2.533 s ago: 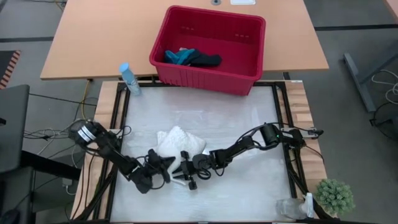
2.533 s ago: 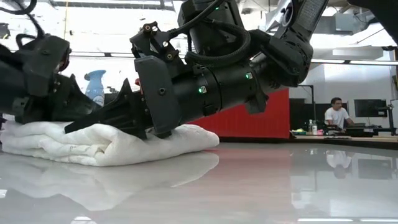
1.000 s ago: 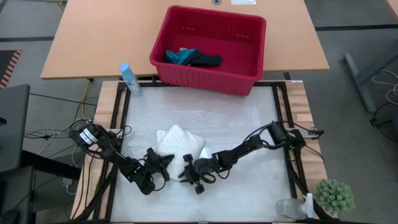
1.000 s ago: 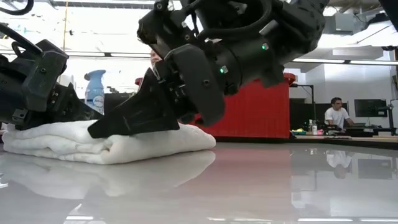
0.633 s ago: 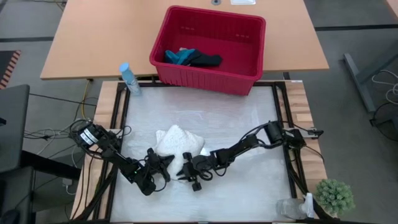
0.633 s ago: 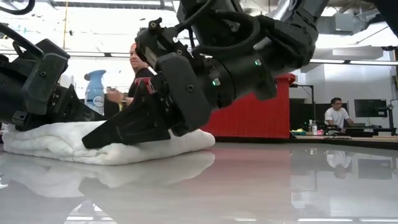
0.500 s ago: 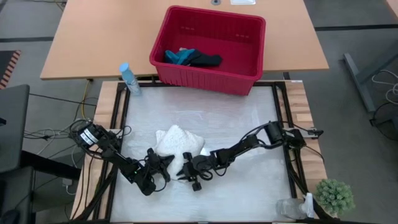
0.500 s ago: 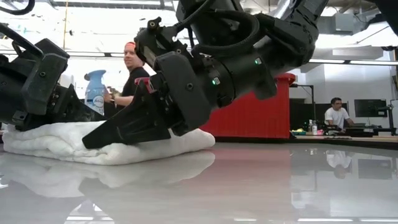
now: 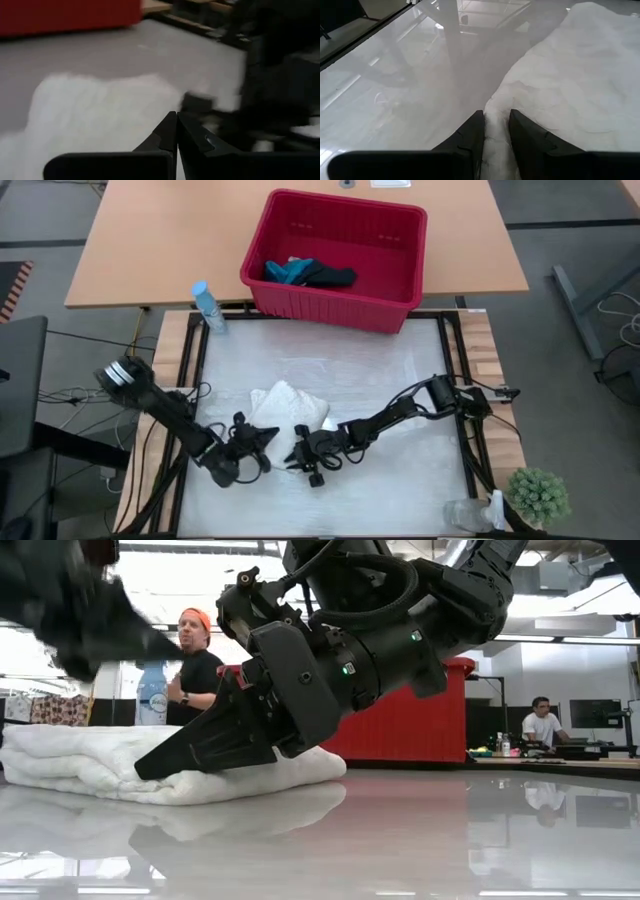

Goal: Fold Laundry from Bin
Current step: Fold the white shirt

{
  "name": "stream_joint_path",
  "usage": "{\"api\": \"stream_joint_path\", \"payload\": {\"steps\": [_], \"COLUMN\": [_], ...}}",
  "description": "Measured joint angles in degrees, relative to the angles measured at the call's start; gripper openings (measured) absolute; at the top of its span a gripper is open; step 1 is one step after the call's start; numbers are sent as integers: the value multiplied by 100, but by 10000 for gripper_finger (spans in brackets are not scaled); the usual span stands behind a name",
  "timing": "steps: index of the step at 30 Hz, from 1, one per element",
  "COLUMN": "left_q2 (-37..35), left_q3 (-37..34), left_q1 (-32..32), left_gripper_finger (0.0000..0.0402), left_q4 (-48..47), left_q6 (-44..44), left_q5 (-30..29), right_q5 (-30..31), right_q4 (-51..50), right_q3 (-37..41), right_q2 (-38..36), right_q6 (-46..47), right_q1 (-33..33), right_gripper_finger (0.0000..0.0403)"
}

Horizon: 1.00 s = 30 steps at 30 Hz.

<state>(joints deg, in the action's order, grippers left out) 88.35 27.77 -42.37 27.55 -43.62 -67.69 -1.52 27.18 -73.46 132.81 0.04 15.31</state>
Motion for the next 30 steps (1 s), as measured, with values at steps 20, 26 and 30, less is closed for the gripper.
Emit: {"api": "stream_joint_path", "payload": {"steps": [20, 26, 30], "left_q2": [-1249, -891, -845], "left_q3": [8, 8, 8], "left_q1": [-2, -17, -99], "left_gripper_finger": [0, 0, 0], "left_q4": [-1377, -1362, -1354], "left_q6": [132, -389, -384], "left_q5": [-590, -733, -716], "right_q5": [2, 622, 1146], "right_q4": [398, -211, -431], "right_q3": [49, 36, 70], "right_q2": [-1016, -1507, -1528], "right_q6": [-424, -1451, -1587], "right_q1": [4, -45, -295], "right_gripper_finger": [118, 118, 118]}}
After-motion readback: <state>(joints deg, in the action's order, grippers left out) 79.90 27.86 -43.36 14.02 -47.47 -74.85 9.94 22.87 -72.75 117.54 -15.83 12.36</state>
